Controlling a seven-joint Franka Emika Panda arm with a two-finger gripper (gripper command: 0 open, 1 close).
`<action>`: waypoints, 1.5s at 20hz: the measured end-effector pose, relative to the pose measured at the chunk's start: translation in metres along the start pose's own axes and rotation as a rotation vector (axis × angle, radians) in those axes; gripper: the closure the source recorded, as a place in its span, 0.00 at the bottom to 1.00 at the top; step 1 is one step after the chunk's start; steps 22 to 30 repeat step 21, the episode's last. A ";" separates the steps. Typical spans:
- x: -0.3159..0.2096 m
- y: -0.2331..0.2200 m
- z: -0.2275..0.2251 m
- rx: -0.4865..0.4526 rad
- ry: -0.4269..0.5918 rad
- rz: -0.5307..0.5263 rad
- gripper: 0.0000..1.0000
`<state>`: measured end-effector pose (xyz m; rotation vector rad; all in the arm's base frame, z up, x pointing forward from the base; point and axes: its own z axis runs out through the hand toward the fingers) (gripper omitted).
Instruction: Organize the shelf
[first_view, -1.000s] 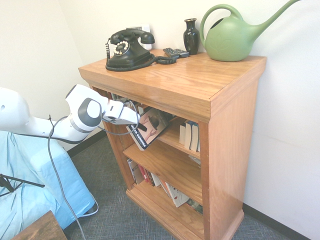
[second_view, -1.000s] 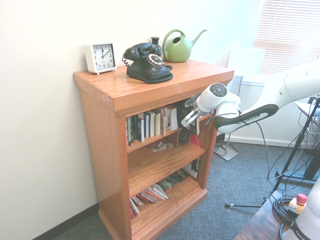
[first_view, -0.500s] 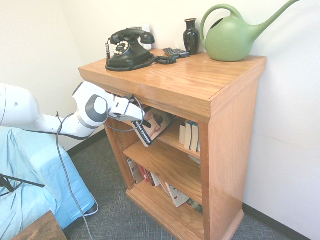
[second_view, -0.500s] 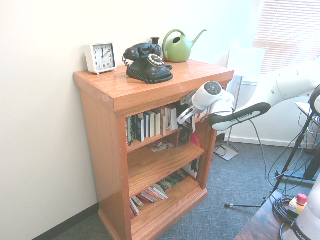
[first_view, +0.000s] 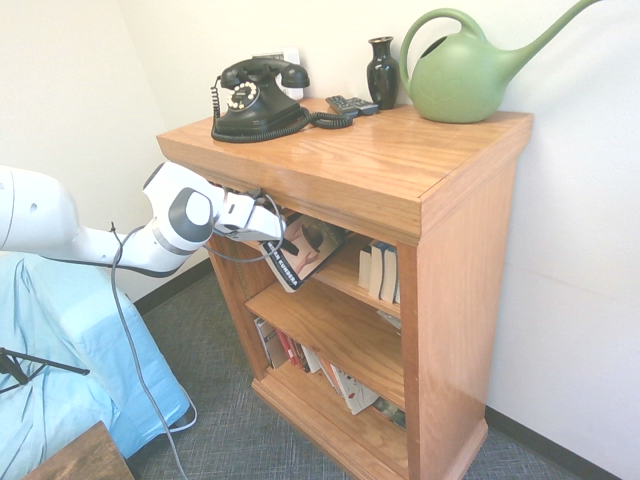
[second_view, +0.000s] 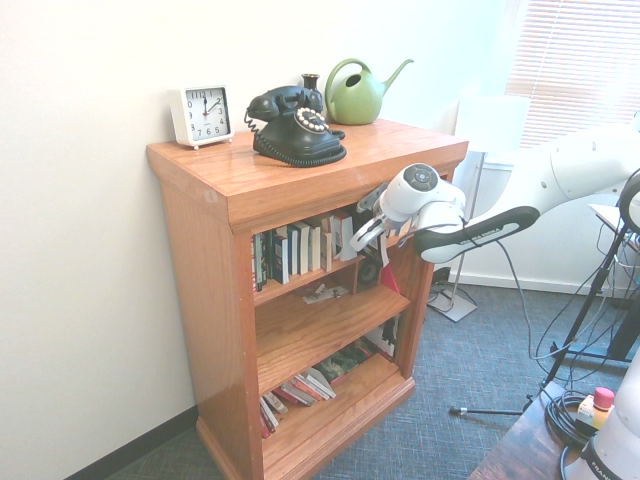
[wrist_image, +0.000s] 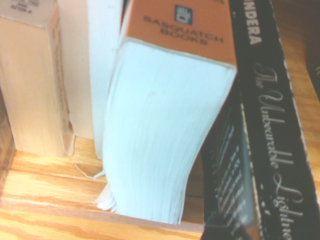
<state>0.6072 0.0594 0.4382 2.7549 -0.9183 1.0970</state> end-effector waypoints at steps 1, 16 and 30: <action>0.000 0.000 0.000 0.000 0.000 0.000 0.00; -0.019 0.014 -0.026 0.035 0.008 -0.024 0.00; -0.042 0.044 -0.051 0.050 0.011 -0.020 0.00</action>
